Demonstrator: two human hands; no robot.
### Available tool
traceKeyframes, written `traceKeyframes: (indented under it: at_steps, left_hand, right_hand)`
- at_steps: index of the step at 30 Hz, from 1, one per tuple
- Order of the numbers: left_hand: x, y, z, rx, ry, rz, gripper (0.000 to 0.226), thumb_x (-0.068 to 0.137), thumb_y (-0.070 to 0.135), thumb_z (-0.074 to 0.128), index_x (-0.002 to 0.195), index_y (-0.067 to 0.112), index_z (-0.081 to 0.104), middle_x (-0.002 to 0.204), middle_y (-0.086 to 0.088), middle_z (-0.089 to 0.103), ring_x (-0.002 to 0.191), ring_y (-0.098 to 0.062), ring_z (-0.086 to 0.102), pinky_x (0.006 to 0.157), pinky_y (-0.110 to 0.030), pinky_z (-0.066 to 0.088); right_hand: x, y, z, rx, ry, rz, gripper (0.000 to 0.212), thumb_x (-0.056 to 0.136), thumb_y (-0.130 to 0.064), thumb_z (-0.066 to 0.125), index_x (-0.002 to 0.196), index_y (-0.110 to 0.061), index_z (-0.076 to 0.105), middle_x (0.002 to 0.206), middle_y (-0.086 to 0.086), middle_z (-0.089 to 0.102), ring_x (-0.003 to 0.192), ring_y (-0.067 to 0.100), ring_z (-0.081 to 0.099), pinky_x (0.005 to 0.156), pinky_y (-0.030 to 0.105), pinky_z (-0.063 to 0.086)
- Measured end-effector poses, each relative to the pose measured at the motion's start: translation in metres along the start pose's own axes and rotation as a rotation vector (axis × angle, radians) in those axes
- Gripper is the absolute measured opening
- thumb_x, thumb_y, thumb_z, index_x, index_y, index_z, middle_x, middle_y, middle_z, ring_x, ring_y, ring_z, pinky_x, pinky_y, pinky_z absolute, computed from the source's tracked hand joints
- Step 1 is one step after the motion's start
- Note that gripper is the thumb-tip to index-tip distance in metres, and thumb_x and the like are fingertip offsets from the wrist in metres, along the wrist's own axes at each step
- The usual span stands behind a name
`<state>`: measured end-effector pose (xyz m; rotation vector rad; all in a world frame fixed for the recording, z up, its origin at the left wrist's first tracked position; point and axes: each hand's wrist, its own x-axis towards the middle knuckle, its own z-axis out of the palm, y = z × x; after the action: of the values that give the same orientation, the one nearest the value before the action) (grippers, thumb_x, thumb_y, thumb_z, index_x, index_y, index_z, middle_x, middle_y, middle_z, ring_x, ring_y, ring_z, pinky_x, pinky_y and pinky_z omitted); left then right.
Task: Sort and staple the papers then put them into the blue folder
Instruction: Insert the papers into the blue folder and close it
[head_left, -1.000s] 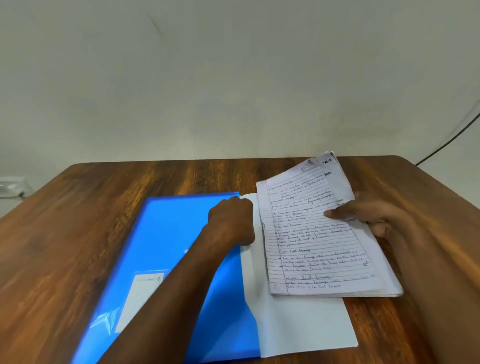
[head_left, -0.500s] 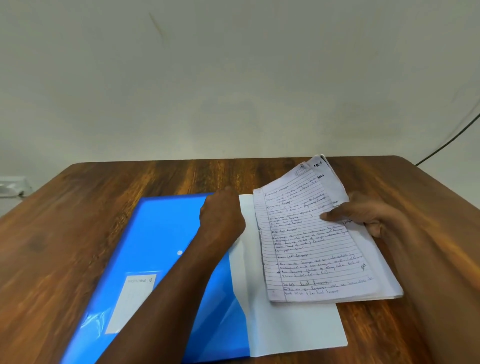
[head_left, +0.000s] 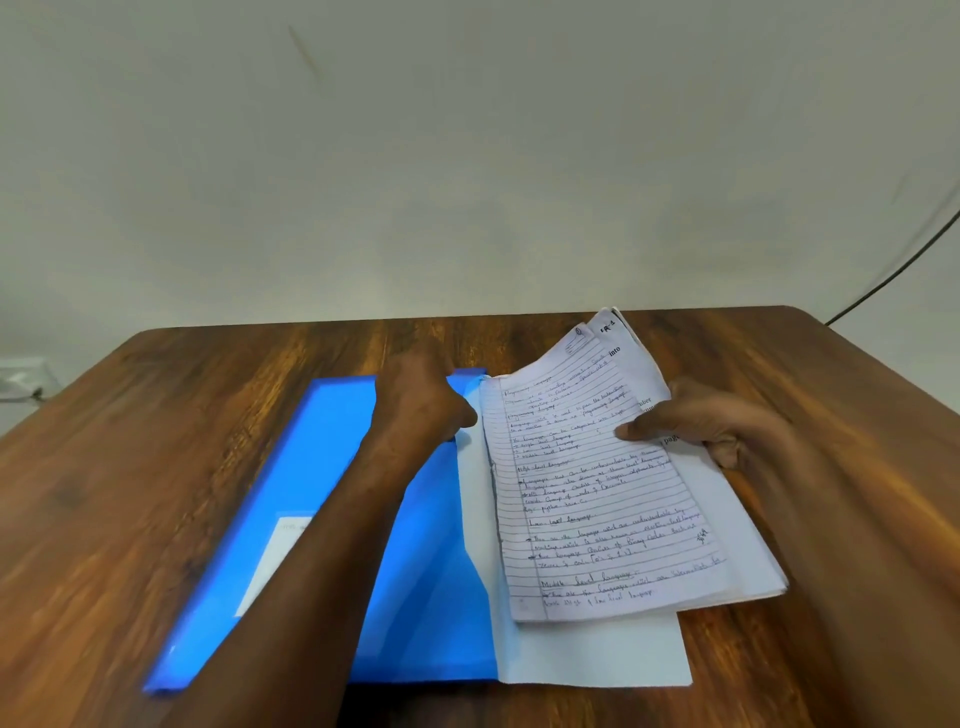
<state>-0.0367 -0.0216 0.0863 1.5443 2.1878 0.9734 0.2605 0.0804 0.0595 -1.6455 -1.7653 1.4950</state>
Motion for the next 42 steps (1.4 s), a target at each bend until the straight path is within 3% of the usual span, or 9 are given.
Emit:
traceKeyframes:
  at_steps: [6,8,10,13,16,19,28,39,42]
  left_hand:
    - [0.001,-0.001,0.007,-0.071,0.028,0.01,0.049,0.065,0.001,0.088,0.099,0.018,0.058,0.095,-0.002,0.063,0.079,-0.029,0.075,0.057,-0.032,0.058]
    - [-0.001,0.001,0.01,-0.062,0.004,0.016,0.049,0.066,0.001,0.09,0.101,0.018,0.06,0.099,-0.005,0.065,0.079,-0.028,0.075,0.058,-0.032,0.058]
    - [-0.003,0.002,0.013,-0.055,-0.017,0.019,0.05,0.066,0.002,0.091,0.102,0.019,0.061,0.101,-0.006,0.067,0.076,-0.025,0.075,0.052,-0.028,0.053]
    - [-0.003,0.003,0.016,-0.072,-0.034,0.032,0.052,0.067,0.001,0.093,0.104,0.019,0.06,0.101,-0.006,0.066,0.072,-0.023,0.075,0.048,-0.027,0.052]
    - [-0.006,0.003,0.021,-0.063,-0.019,0.038,0.052,0.067,0.003,0.094,0.101,0.02,0.059,0.102,-0.005,0.065,0.079,-0.025,0.073,0.062,-0.04,0.064]
    - [-0.01,0.003,0.028,-0.064,-0.004,0.059,0.052,0.067,0.002,0.093,0.104,0.018,0.06,0.104,-0.005,0.064,0.087,-0.027,0.071,0.065,-0.04,0.063]
    - [-0.014,0.007,0.038,-0.084,0.031,0.092,0.047,0.072,0.004,0.091,0.099,0.02,0.056,0.096,0.001,0.058,0.086,-0.022,0.063,0.051,-0.024,0.038]
    - [-0.022,0.014,0.054,-0.046,0.09,0.152,0.044,0.073,0.007,0.089,0.103,0.019,0.059,0.107,-0.004,0.065,0.093,-0.023,0.063,0.068,-0.038,0.06]
    - [-0.022,0.012,0.057,-0.047,0.092,0.158,0.045,0.071,0.008,0.09,0.102,0.018,0.058,0.103,-0.003,0.065,0.092,-0.022,0.063,0.067,-0.038,0.059]
  right_hand:
    - [-0.018,-0.012,0.026,0.106,0.001,-0.056,0.095,0.042,-0.033,0.105,0.123,0.001,0.068,0.121,0.022,0.073,0.115,0.04,0.07,0.104,0.055,0.055]
    - [-0.018,-0.015,0.029,0.105,0.016,-0.023,0.085,0.051,-0.021,0.101,0.125,0.001,0.066,0.123,0.025,0.072,0.116,0.044,0.068,0.104,0.058,0.054]
    - [-0.009,-0.012,0.027,0.141,-0.003,0.046,0.098,0.04,-0.022,0.106,0.126,-0.004,0.063,0.118,0.025,0.074,0.109,0.048,0.071,0.098,0.066,0.054]
    - [-0.002,-0.011,0.027,0.157,-0.036,0.083,0.091,0.048,-0.025,0.106,0.126,-0.008,0.062,0.114,0.023,0.076,0.107,0.054,0.07,0.096,0.076,0.049]
    - [-0.017,-0.023,0.041,0.234,-0.02,0.075,0.052,0.076,-0.005,0.089,0.122,-0.003,0.065,0.112,0.024,0.076,0.103,0.049,0.073,0.094,0.067,0.055]
    - [-0.016,-0.023,0.05,0.303,-0.033,0.045,0.033,0.084,0.006,0.078,0.115,0.0,0.068,0.106,0.023,0.078,0.09,0.041,0.077,0.075,0.055,0.064]
    - [-0.004,-0.022,0.074,0.354,-0.048,0.053,0.048,0.08,0.005,0.081,0.125,-0.001,0.067,0.112,0.021,0.077,0.103,0.042,0.075,0.092,0.058,0.059]
    - [-0.007,-0.022,0.111,0.359,-0.043,0.046,0.05,0.081,-0.002,0.084,0.126,-0.007,0.064,0.106,0.022,0.077,0.098,0.043,0.076,0.089,0.06,0.06]
    - [-0.009,-0.025,0.116,0.292,0.003,-0.009,0.049,0.08,-0.011,0.087,0.123,-0.011,0.065,0.102,0.018,0.079,0.089,0.037,0.078,0.078,0.051,0.065]
